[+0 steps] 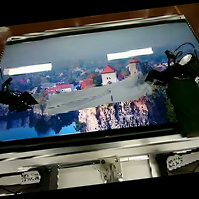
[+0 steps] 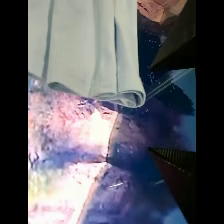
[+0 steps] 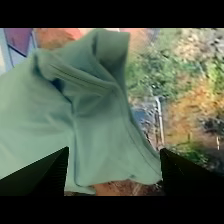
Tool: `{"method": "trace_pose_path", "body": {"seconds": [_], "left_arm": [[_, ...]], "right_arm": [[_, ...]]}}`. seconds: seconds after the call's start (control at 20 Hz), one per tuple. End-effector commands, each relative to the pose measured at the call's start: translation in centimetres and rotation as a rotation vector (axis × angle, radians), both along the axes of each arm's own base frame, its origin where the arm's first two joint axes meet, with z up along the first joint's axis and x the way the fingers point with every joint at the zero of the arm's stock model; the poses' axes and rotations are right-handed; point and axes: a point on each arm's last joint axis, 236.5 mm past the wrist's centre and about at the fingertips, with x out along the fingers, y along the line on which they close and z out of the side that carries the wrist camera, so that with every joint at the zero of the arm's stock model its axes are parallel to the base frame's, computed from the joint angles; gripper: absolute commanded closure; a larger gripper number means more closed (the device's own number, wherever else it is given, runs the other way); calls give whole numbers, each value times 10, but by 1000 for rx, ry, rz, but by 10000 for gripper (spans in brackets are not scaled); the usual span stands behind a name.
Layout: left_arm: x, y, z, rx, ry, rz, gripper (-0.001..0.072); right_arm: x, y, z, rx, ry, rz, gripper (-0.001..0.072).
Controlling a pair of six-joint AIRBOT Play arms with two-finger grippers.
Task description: Fold the shirts.
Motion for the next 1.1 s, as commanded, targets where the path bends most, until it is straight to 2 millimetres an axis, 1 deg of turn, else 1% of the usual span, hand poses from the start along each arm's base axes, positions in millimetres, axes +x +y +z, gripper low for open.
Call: {"method": "trace_pose_path", "body": {"seconds": [0.0,0.2,0.3,0.35,0.45,0.5,0.55,0.6,0.7,0.75,0.8,0.85,0.9,0.95,1.05], "left_arm": [[-10,-6,21,-26,33,-13,175],[-7,-25,43,-33,-26,-47,174],[-5,-37,56,-50,-62,-64,174],[-3,-43,62,-63,-80,-69,174],[0,-60,73,-114,-118,-90,174],[2,-68,78,-144,-129,-92,174],[4,-76,81,-171,-140,-93,174],[8,-82,84,-185,-155,-94,174],[18,-94,87,-189,-201,-103,176],[25,-102,88,-184,-236,-124,210],[32,-112,89,-181,-268,-142,299],[37,-126,90,-191,-291,-155,394],[42,-145,90,-204,-313,-179,567],[43,-167,90,-224,-339,-226,662],[42,-222,84,-275,-358,-302,670]], "right_arm": [[-17,6,-18,70,103,1,39],[-6,37,-47,131,121,-4,39],[0,50,-57,155,118,-17,40],[4,54,-60,163,117,-38,40],[14,53,-64,160,109,-111,45],[18,52,-64,164,107,-150,98],[19,53,-63,172,111,-168,279],[19,54,-63,176,112,-168,431],[9,61,-57,204,150,-141,633],[4,63,-50,209,154,-117,646],[1,64,-39,206,141,-84,646],[0,65,-23,199,117,-57,646],[-1,65,-3,191,86,-39,646],[-3,66,17,186,53,-25,647],[-8,69,65,179,-29,3,646]]}}
